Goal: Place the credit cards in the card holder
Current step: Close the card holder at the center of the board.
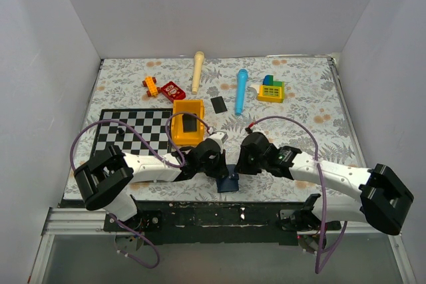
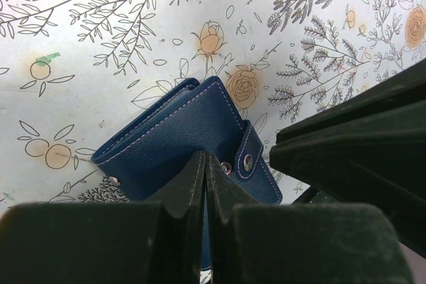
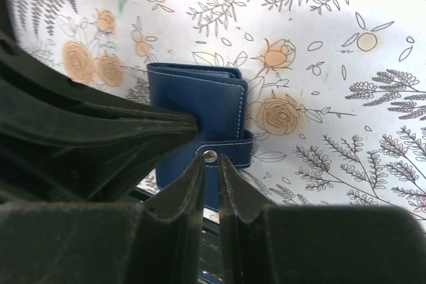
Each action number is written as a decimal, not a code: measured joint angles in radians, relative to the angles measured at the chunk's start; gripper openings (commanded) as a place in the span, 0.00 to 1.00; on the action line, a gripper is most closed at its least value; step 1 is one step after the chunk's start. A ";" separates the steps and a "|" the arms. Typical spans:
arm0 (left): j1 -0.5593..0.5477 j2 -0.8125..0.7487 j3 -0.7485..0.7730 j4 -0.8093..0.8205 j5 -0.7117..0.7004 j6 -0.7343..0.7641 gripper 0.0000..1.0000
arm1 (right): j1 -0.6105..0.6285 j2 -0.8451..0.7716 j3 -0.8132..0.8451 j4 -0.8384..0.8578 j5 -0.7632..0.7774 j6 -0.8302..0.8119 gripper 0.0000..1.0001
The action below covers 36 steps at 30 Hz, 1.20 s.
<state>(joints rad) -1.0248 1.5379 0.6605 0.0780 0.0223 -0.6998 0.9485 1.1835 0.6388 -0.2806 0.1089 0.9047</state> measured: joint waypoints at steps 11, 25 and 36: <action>0.000 0.000 0.000 -0.001 0.000 0.000 0.00 | 0.000 0.081 0.000 0.002 -0.037 0.000 0.21; 0.000 0.000 0.000 -0.001 0.000 0.000 0.00 | 0.000 0.139 0.000 0.053 -0.074 0.001 0.20; 0.000 0.000 0.000 -0.002 0.000 0.000 0.00 | -0.004 0.153 0.001 0.072 -0.091 0.001 0.20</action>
<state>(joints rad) -1.0248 1.5379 0.6609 0.0765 0.0219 -0.6998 0.9443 1.3361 0.6399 -0.2085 0.0177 0.9058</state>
